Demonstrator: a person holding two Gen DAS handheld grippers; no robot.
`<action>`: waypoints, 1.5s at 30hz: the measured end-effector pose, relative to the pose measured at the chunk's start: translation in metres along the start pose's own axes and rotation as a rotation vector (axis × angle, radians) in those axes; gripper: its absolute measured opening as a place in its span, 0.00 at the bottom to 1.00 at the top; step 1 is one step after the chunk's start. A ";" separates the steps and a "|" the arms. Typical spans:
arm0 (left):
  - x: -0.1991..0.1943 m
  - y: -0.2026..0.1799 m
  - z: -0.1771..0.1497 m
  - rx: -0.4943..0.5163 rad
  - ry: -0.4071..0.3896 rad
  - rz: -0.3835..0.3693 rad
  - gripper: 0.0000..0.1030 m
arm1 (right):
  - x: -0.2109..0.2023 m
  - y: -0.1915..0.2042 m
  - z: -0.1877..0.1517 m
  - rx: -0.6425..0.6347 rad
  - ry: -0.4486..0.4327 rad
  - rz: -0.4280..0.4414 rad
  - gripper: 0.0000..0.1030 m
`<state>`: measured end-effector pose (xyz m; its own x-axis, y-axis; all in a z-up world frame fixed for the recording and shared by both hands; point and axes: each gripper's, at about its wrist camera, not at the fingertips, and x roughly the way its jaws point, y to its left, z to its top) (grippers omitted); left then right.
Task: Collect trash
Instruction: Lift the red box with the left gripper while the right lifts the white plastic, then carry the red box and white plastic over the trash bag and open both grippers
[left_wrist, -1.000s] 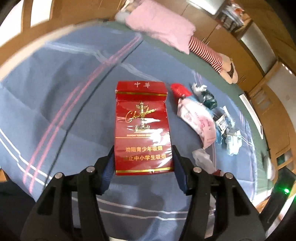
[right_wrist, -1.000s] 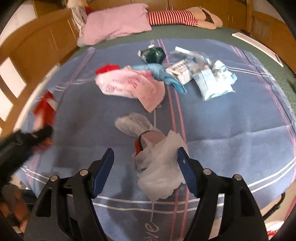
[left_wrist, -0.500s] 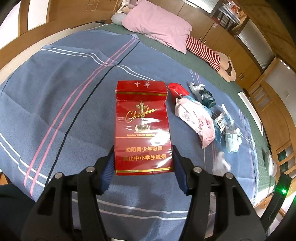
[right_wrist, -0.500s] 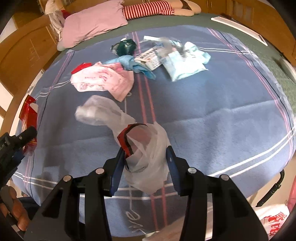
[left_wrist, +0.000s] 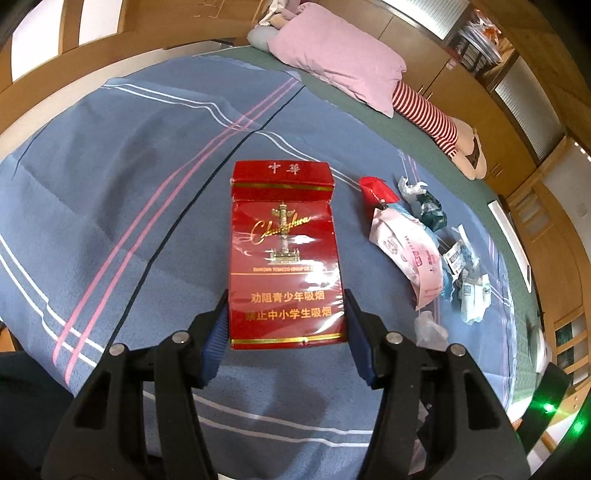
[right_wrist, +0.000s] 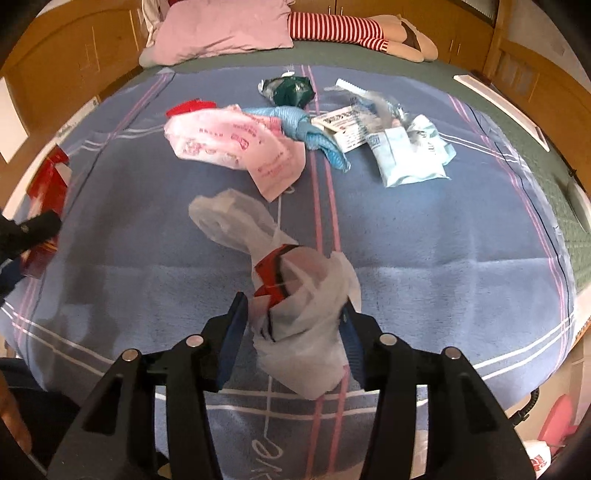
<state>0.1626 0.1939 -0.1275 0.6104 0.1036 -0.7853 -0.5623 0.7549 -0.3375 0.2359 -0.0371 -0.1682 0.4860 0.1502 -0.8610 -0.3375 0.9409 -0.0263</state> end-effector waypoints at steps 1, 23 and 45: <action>0.000 0.000 0.000 0.003 -0.002 0.001 0.56 | 0.001 0.000 -0.001 -0.002 0.002 -0.008 0.51; -0.001 -0.006 -0.001 0.045 -0.005 -0.001 0.56 | -0.010 -0.026 -0.005 0.122 -0.037 0.054 0.29; -0.048 -0.068 -0.029 0.428 -0.230 -0.076 0.56 | -0.133 -0.068 -0.024 0.129 -0.227 0.236 0.29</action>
<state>0.1555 0.1190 -0.0822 0.7754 0.1425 -0.6152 -0.2618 0.9591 -0.1078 0.1748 -0.1283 -0.0646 0.5788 0.4181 -0.7002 -0.3641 0.9007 0.2369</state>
